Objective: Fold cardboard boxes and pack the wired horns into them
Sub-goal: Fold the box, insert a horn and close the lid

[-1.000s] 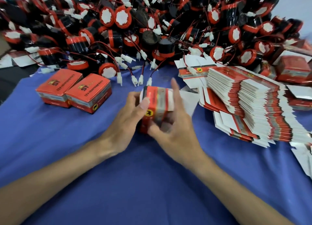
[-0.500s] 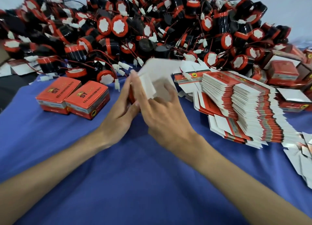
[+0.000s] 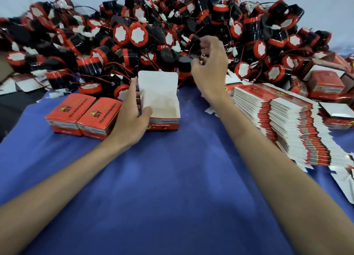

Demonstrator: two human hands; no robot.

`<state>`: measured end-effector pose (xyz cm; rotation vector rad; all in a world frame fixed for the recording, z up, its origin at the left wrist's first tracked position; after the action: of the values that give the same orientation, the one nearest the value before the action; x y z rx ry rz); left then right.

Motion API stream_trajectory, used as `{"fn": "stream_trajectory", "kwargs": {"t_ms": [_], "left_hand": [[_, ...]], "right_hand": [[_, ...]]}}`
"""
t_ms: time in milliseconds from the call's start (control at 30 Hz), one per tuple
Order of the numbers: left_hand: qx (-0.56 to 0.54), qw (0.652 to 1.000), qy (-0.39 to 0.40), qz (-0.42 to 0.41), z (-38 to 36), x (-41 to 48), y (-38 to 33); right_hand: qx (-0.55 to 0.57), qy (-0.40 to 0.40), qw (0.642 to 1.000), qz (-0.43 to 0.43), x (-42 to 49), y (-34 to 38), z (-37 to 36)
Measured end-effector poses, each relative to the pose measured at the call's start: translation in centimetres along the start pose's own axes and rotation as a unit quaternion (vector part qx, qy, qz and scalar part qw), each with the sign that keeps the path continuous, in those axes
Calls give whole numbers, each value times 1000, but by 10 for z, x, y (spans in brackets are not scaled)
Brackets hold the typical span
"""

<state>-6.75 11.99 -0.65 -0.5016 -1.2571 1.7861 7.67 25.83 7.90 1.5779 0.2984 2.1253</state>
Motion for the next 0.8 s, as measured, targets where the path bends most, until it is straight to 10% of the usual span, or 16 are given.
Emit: {"fn": "stream_trajectory", "kwargs": {"t_ms": [167, 333, 500, 800], "left_hand": [[-26, 999, 17, -6, -1, -6, -6], [5, 1000, 24, -19, -5, -5, -5], [33, 999, 22, -13, -4, -7, -6], [131, 990, 37, -30, -12, -11, -10]], "right_hand": [[-161, 334, 922, -110, 13, -56, -71], [-181, 246, 951, -53, 9, -31, -64], [55, 22, 986, -158, -17, 12, 6], [561, -11, 782, -272, -99, 56, 61]]}}
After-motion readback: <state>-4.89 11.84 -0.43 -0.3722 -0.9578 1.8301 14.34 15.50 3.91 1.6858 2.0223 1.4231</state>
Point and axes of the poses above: each hand's wrist, its own x-axis towards the middle knuckle, its own z-axis out of the back of the hand, y = z × x, the point moved 5 cm from there along x, towards the middle knuckle, and after that the axes turned 15 degrees about z, right-handed, at the moved point
